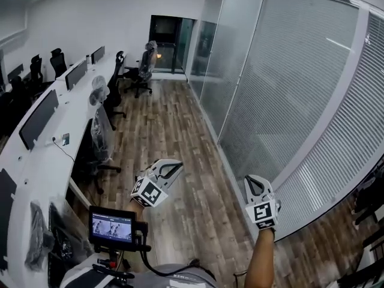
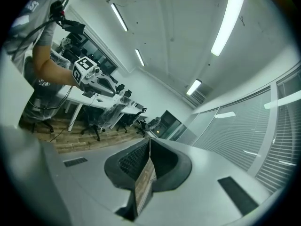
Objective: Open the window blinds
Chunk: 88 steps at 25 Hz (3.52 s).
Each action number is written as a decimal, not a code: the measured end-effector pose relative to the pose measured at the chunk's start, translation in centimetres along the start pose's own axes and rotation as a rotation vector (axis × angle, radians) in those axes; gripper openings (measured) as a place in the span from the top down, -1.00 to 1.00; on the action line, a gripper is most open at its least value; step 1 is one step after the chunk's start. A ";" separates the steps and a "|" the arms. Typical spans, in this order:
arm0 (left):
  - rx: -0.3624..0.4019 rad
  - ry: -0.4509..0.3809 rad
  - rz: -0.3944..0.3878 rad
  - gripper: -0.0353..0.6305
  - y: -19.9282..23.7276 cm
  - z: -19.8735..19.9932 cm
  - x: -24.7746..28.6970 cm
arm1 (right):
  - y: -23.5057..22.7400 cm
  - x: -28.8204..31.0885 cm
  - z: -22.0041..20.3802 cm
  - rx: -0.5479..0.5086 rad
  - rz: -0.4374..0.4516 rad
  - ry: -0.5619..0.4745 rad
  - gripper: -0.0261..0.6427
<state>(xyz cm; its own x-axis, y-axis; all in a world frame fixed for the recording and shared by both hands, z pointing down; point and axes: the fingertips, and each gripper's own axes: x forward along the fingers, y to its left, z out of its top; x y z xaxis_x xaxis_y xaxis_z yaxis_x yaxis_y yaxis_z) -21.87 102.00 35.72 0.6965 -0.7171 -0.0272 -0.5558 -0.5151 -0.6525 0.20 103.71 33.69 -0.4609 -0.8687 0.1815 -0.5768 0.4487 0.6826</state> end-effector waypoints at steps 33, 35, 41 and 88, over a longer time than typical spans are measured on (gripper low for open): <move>-0.070 0.065 -0.008 0.89 12.2 -18.4 40.4 | -24.0 32.8 -21.7 0.071 0.027 -0.054 0.91; -0.068 0.040 -0.021 0.89 14.1 -20.2 43.4 | -25.3 35.6 -22.4 0.079 0.007 -0.040 0.91; -0.049 -0.006 -0.085 0.89 21.2 -25.8 50.8 | -28.6 46.9 -22.1 0.089 -0.023 -0.020 0.91; -0.105 -0.047 -0.183 0.89 45.3 -55.4 112.5 | -59.6 100.0 -47.6 0.123 0.015 0.035 0.91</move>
<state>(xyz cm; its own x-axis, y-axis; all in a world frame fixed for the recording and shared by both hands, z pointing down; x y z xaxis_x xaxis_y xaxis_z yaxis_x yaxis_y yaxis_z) 6.19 -28.03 45.11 0.8093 -0.5854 0.0479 -0.4603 -0.6828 -0.5674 20.57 -19.94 44.83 -0.4479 -0.8673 0.2172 -0.6492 0.4825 0.5880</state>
